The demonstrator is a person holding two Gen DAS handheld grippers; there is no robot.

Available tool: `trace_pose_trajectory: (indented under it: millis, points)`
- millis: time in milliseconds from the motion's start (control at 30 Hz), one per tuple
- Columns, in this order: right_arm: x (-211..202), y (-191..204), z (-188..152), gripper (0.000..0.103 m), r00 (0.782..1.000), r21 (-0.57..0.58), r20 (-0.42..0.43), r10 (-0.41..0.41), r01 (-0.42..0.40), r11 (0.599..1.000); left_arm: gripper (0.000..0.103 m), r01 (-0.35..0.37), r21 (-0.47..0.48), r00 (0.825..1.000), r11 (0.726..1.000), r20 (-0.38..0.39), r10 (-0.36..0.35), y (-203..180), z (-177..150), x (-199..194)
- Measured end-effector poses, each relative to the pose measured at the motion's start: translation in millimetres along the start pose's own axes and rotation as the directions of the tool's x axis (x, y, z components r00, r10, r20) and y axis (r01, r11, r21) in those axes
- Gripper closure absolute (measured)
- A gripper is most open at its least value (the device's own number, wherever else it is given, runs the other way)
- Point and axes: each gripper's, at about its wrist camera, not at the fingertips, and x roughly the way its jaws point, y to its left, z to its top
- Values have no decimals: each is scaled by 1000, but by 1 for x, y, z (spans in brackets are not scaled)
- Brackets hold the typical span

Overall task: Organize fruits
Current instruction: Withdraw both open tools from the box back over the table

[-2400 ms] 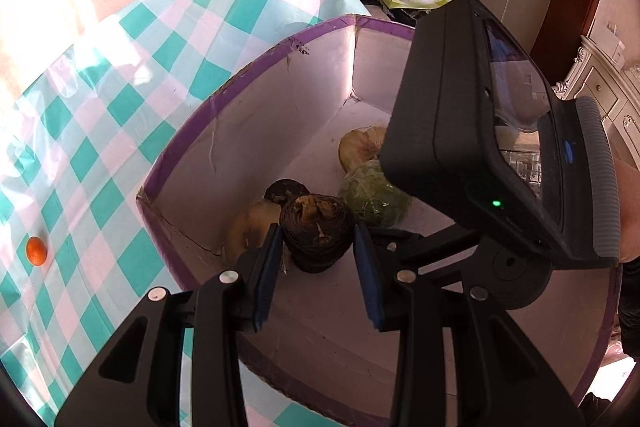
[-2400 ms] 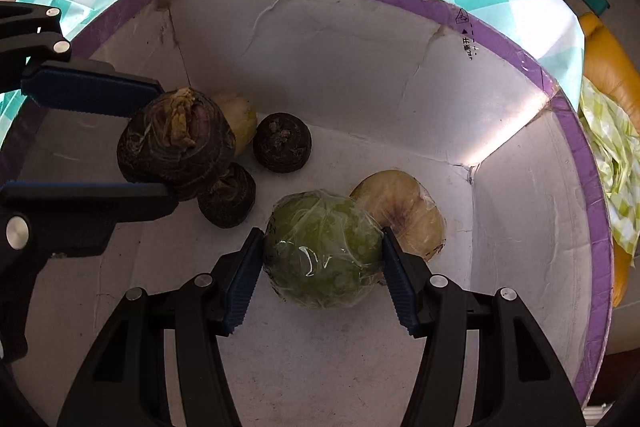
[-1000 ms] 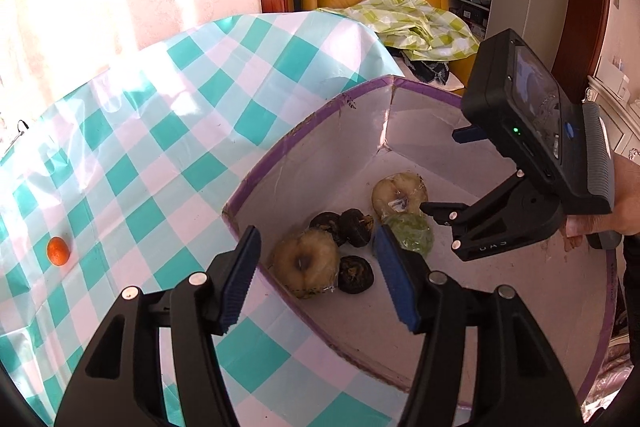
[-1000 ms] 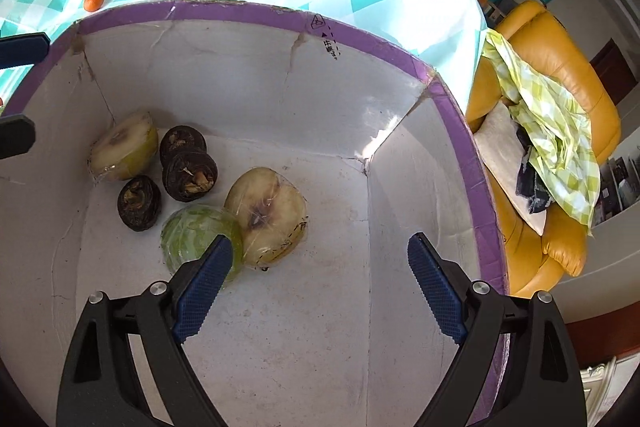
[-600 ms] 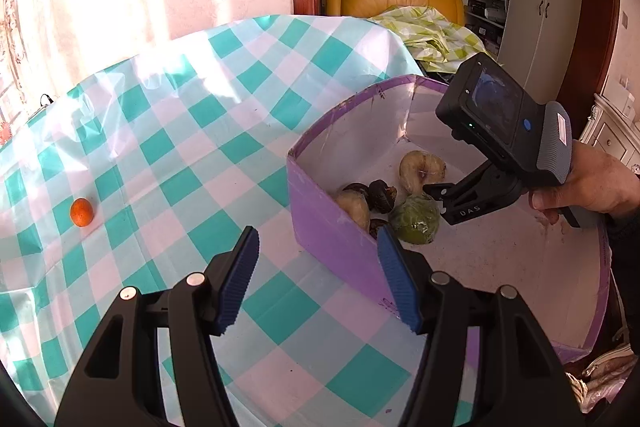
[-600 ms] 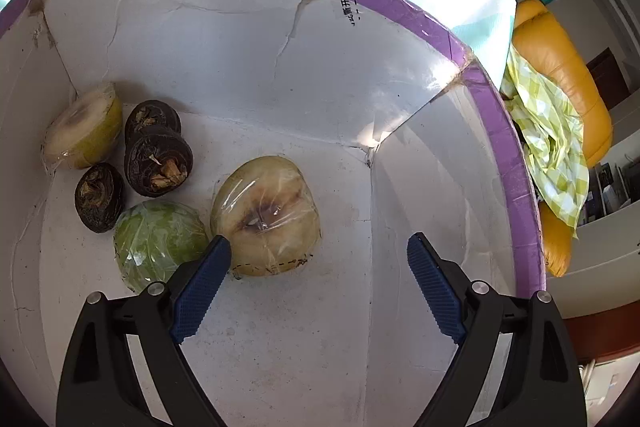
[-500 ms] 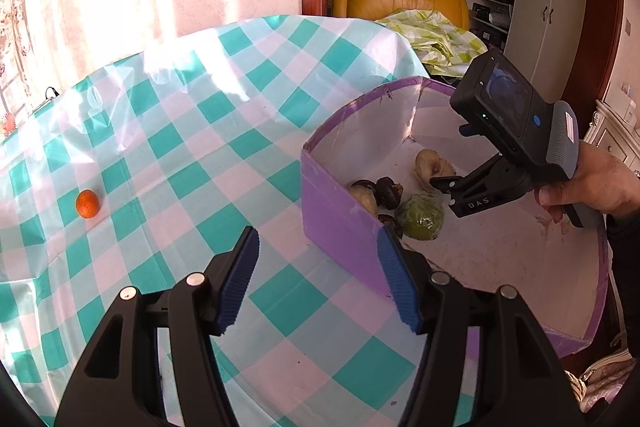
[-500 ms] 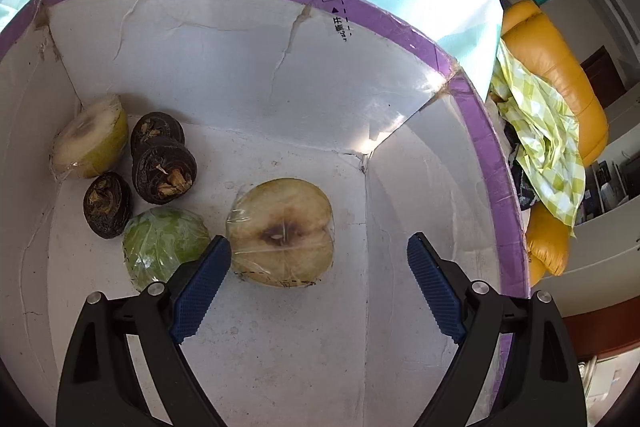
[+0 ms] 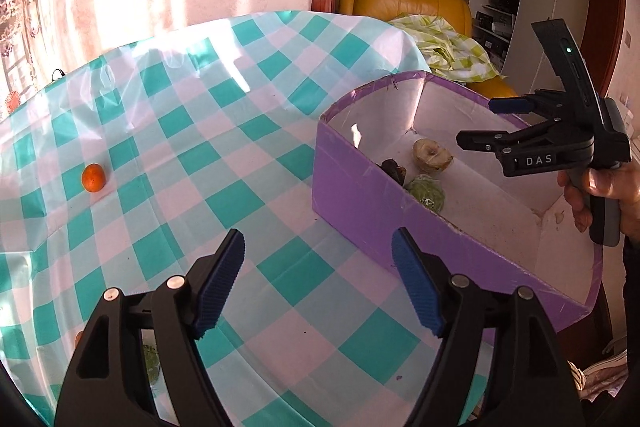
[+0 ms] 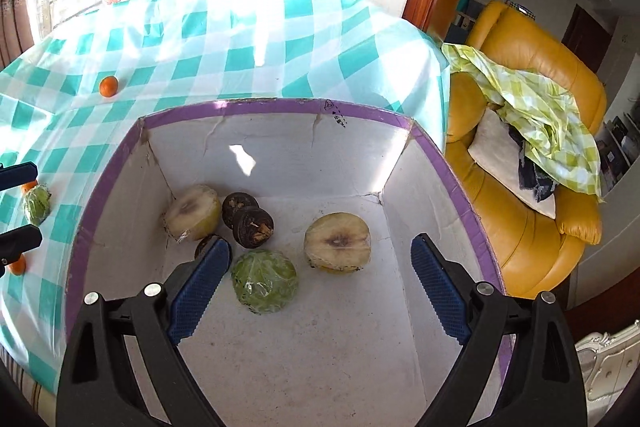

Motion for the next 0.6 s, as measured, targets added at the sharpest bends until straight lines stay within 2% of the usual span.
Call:
trace_pose_trajectory:
  millis: [100, 300, 400, 467, 600]
  points:
    - [-13, 6, 0, 14, 999, 25, 33, 23, -24, 999, 21, -14, -11, 1000, 1000, 0, 14, 7, -9, -6]
    - [-32, 14, -5, 14, 989, 93, 83, 122, -129, 987, 18, -55, -65, 998, 996, -2, 55, 33, -30, -24]
    - [-43, 20, -5, 14, 986, 86, 113, 121, -131, 988, 18, -86, -100, 996, 991, -6, 86, 51, -42, -34]
    - [-49, 25, -6, 14, 979, 77, 125, 160, -171, 982, 18, -112, -126, 994, 986, -11, 111, 64, -51, -41]
    - [-57, 40, -7, 13, 975, 37, 132, 179, -185, 982, 18, -170, -172, 985, 970, -23, 169, 91, -70, -55]
